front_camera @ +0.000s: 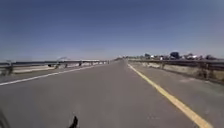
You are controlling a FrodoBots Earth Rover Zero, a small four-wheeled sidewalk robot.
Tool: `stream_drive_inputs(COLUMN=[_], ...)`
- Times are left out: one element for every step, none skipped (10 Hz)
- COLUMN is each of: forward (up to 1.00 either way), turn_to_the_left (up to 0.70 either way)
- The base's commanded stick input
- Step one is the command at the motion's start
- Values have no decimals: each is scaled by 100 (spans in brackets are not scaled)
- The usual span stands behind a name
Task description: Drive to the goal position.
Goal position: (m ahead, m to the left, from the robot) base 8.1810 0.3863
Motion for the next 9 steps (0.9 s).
stream_drive_inputs(forward=[100, 100, 100, 100, 100, 100, 100, 100, 100], turn_to_the_left=[0, 0, 0, 0, 0, 0, 0, 0, 0])
